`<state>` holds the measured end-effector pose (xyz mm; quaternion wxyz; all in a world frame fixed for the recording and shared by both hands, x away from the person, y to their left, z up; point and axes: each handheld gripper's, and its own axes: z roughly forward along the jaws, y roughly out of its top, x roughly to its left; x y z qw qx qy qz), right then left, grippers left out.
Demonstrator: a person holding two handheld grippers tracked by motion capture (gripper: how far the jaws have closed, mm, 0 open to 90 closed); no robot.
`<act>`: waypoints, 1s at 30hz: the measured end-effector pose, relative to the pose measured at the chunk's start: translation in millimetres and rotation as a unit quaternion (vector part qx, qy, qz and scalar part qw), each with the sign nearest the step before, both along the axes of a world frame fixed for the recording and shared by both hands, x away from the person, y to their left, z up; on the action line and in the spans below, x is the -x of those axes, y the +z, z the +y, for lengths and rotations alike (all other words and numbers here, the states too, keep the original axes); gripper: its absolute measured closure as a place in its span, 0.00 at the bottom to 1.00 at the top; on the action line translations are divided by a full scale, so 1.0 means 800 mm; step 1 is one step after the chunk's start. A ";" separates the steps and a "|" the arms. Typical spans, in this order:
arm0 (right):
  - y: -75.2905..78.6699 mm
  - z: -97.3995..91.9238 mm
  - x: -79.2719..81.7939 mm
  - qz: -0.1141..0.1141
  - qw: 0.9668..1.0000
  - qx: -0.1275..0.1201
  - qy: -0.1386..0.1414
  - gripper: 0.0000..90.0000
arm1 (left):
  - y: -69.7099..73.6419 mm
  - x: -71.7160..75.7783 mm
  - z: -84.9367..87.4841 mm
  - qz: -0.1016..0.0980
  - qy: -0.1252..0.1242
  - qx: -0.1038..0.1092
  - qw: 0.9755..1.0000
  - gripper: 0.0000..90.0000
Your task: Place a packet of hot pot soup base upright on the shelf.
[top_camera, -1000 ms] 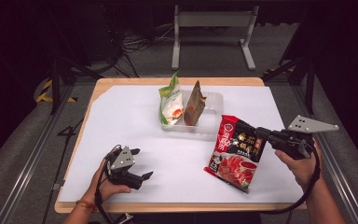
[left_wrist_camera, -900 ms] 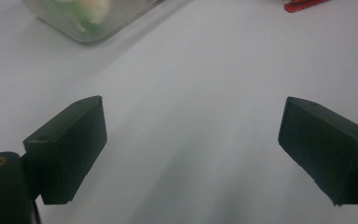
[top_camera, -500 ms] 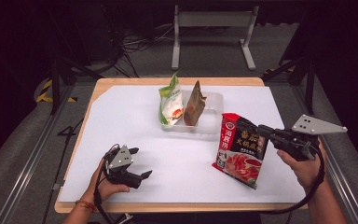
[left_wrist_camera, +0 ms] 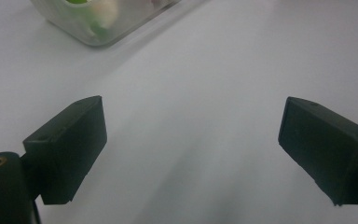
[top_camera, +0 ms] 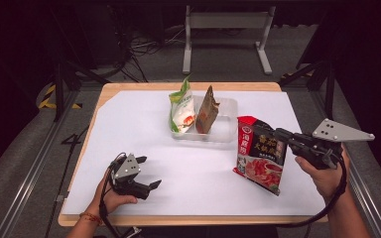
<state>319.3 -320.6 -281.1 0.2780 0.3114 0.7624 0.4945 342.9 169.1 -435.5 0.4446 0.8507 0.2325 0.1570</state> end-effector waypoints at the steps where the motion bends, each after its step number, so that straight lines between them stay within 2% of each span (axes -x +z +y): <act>1: 0.002 0.001 0.000 -0.002 1.000 0.001 -0.002 0.97 | 0.000 0.000 0.000 0.000 0.000 0.000 1.000 0.09; 17: 0.030 0.028 -0.024 -0.016 1.000 -0.004 -0.011 0.97 | 0.000 0.000 0.001 0.000 -0.001 0.001 1.000 0.10; 18: 0.035 0.032 -0.032 -0.015 1.000 -0.006 -0.015 0.97 | 0.000 0.000 0.001 0.000 -0.002 0.001 1.000 0.10; 23: 0.040 0.040 -0.046 -0.021 0.999 -0.006 -0.026 0.97 | 0.000 0.000 0.001 0.001 -0.003 0.001 1.000 0.10; 25: 0.041 0.043 -0.054 -0.021 0.999 -0.017 -0.029 0.97 | 0.000 0.000 0.001 0.001 -0.003 0.002 1.000 0.10; 30: 0.044 0.053 -0.074 -0.023 0.998 -0.021 -0.047 0.97 | -0.001 0.000 0.001 0.002 -0.004 0.003 1.000 0.10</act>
